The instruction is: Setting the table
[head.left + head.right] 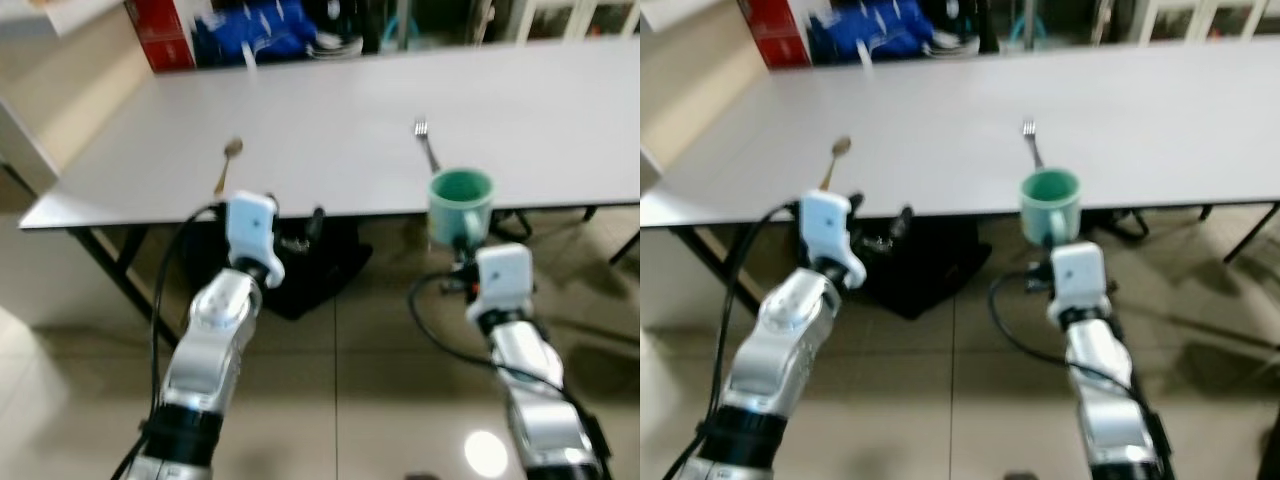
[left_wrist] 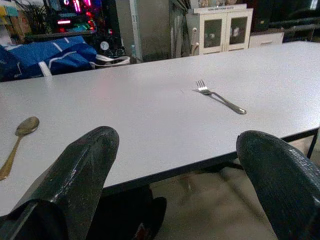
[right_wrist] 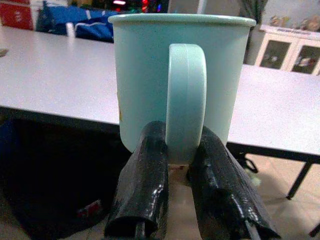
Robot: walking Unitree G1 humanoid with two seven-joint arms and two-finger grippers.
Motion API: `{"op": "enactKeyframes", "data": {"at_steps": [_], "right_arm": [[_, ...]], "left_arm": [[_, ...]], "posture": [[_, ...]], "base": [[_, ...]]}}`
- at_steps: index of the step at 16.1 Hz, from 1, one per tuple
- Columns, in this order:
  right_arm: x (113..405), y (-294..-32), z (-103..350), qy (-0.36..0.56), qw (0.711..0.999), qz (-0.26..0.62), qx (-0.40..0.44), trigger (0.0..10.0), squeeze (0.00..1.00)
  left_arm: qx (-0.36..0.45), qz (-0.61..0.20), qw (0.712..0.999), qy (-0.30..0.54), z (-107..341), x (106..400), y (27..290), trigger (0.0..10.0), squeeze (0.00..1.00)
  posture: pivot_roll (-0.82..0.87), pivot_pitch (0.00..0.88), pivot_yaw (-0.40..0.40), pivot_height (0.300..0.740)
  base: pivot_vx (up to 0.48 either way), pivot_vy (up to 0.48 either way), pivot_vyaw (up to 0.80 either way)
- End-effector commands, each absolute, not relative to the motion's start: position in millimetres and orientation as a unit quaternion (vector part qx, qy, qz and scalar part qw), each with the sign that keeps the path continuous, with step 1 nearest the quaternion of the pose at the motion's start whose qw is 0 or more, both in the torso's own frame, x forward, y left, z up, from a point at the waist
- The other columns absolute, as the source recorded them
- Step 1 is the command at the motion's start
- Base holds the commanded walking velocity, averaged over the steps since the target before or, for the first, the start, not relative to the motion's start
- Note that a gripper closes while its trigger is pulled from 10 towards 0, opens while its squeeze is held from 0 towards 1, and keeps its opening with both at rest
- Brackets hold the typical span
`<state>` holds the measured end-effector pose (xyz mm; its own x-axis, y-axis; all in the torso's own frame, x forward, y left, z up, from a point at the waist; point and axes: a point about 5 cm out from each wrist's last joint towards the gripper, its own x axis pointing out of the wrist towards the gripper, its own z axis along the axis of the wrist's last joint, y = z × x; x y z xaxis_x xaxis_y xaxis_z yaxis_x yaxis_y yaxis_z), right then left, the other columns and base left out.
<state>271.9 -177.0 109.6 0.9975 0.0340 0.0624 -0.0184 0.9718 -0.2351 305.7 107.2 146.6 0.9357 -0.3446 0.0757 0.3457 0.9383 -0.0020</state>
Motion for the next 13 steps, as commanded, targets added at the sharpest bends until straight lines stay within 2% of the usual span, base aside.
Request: {"op": "enactKeyframes", "data": {"at_steps": [1,13], "right_arm": [[274.2,-169.2,113.1,-0.045,0.993,0.023,-0.109,0.0,0.0],[278.0,-164.6,112.6,-0.05,0.993,0.027,-0.103,0.0,0.0]], "left_arm": [[-0.002,-0.167,0.985,-0.042,149.3,308.7,114.1,10.0,0.0],[0.006,-0.192,0.98,-0.054,154.4,309.0,109.3,10.0,0.0]], "posture": [[-0.24,0.0,0.124,0.731],[-0.23,0.0,0.141,0.731]], "base": [[0.442,0.0,0.0],[0.451,0.0,0.0]]}}
